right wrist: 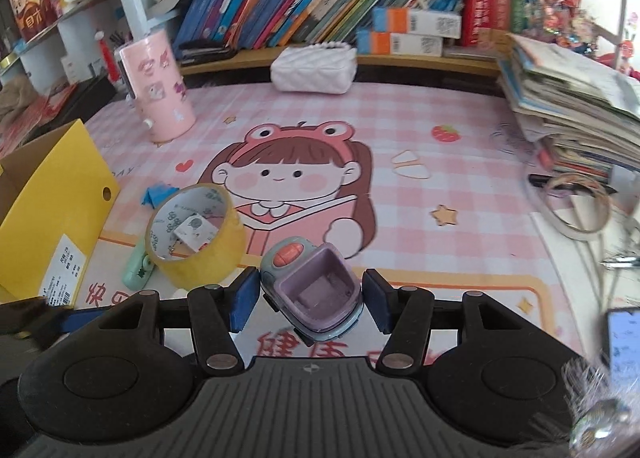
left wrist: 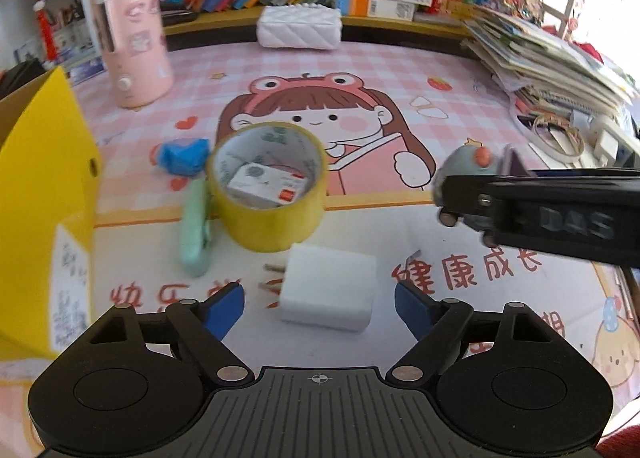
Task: Organize objects
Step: 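Grasp the purple toy watch with the right tool while the left tool grasps the white charger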
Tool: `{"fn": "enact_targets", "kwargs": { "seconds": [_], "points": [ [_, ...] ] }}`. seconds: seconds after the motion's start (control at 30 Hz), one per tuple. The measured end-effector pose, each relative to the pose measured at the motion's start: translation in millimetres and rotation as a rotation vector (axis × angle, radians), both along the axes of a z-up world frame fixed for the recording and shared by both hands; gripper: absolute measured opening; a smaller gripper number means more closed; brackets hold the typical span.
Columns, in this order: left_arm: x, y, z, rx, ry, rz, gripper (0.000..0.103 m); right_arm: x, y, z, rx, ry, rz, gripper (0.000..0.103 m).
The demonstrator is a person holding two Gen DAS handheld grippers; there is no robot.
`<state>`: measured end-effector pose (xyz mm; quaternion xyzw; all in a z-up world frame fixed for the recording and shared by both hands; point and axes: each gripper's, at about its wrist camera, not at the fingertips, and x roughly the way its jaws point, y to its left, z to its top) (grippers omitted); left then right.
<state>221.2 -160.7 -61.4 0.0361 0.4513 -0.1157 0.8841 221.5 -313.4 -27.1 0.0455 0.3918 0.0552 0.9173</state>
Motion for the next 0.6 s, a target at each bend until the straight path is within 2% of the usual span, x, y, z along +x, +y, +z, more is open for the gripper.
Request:
{"fn": "enact_targets", "kwargs": {
  "seconds": [0.17, 0.27, 0.5, 0.6],
  "points": [
    [14, -8, -14, 0.020, 0.031, 0.016, 0.078, -13, -6, 6, -0.041, -0.030, -0.008, 0.054],
    [16, -12, -15, 0.051, 0.002, 0.015, 0.069, -18, -11, 6, -0.049, -0.030, -0.022, 0.054],
    [16, -3, -8, -0.002, 0.026, 0.029, 0.068, -21, -14, 7, -0.050, -0.030, -0.049, 0.054],
    [8, 4, 1, -0.025, 0.003, 0.039, 0.068, -21, -12, 7, -0.045, -0.023, -0.044, 0.054]
  ]
}}
